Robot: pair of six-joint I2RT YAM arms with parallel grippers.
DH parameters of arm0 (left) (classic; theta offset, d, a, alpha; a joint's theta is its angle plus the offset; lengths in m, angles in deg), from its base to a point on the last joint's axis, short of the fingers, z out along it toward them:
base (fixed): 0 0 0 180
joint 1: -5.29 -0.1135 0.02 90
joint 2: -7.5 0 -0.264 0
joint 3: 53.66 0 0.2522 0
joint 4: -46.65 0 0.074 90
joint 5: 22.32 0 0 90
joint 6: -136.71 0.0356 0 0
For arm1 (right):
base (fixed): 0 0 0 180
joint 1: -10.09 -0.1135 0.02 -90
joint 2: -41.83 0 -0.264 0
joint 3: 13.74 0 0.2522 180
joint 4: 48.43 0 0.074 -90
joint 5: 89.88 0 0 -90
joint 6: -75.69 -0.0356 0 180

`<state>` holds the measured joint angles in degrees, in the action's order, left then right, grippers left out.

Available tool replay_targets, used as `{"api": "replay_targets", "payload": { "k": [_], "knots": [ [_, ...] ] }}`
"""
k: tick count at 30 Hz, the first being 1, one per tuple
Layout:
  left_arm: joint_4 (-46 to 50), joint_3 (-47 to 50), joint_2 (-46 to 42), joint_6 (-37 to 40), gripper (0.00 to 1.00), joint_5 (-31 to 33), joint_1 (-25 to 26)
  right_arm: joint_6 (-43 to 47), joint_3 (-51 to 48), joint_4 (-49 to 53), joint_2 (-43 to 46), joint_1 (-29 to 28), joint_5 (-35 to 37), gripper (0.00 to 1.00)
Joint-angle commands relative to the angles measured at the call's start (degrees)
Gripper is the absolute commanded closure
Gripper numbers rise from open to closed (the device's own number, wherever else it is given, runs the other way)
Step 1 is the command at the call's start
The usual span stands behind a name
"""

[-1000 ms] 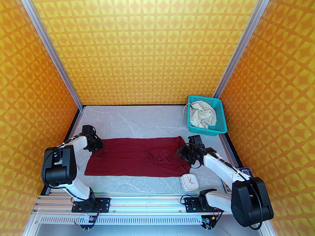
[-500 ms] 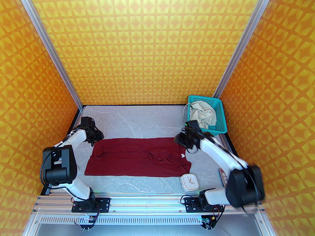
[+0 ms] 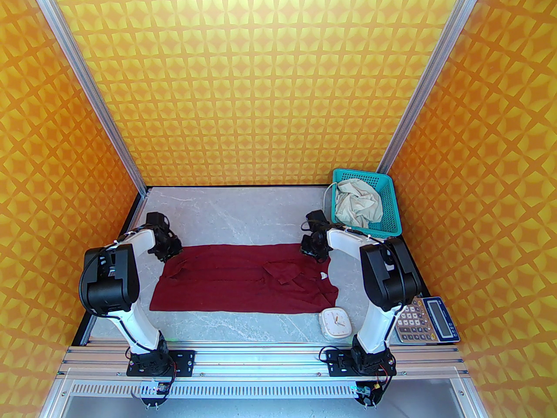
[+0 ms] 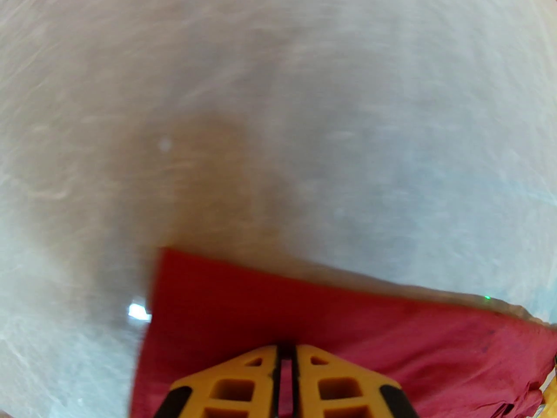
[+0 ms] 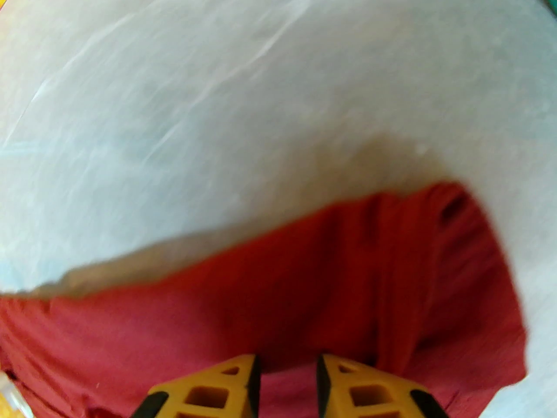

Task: Fold and stack the mixed laundry pile

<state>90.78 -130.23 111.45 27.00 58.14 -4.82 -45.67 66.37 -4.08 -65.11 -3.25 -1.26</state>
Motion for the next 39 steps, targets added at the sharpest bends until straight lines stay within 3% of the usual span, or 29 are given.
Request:
{"api": "replay_targets", "payload": {
  "k": [1, 11, 14, 19, 27, 32, 39],
  "knots": [
    [-0.6, 0.3, -0.2, -0.3, 0.88, 0.8, -1.7, 1.7, 1.6, 1.8, -2.3, 1.6, 4.8, 0.71],
    [1.2, -5.1, 4.0, 0.4, 0.89, 0.8, -3.6, 3.9, 7.4, 4.3, -4.7, 2.2, 3.8, 0.66],
    [1.7, -6.2, 2.1, 0.3, 0.88, 0.9, -4.0, 4.0, 7.2, 5.0, -1.5, 2.1, 3.3, 0.63],
    [4.4, -8.8, -3.4, 1.2, 0.79, 1.4, -3.4, 3.2, 4.7, 6.5, 7.4, 1.2, 3.0, 0.60],
    [4.7, -3.6, -8.4, 1.3, 0.82, 1.0, 7.9, -4.1, -5.8, 4.8, 17.5, -9.3, 0.1, 0.60],
    [2.7, -1.3, -5.0, 0.6, 0.86, 0.1, 8.4, -7.8, -6.6, 4.4, 14.9, -14.9, -0.5, 0.60],
    [-0.3, 4.3, -1.8, -2.5, 0.90, -1.1, 8.3, -10.9, -2.5, -0.6, 3.2, -15.5, -0.6, 0.62]
  ]
}}
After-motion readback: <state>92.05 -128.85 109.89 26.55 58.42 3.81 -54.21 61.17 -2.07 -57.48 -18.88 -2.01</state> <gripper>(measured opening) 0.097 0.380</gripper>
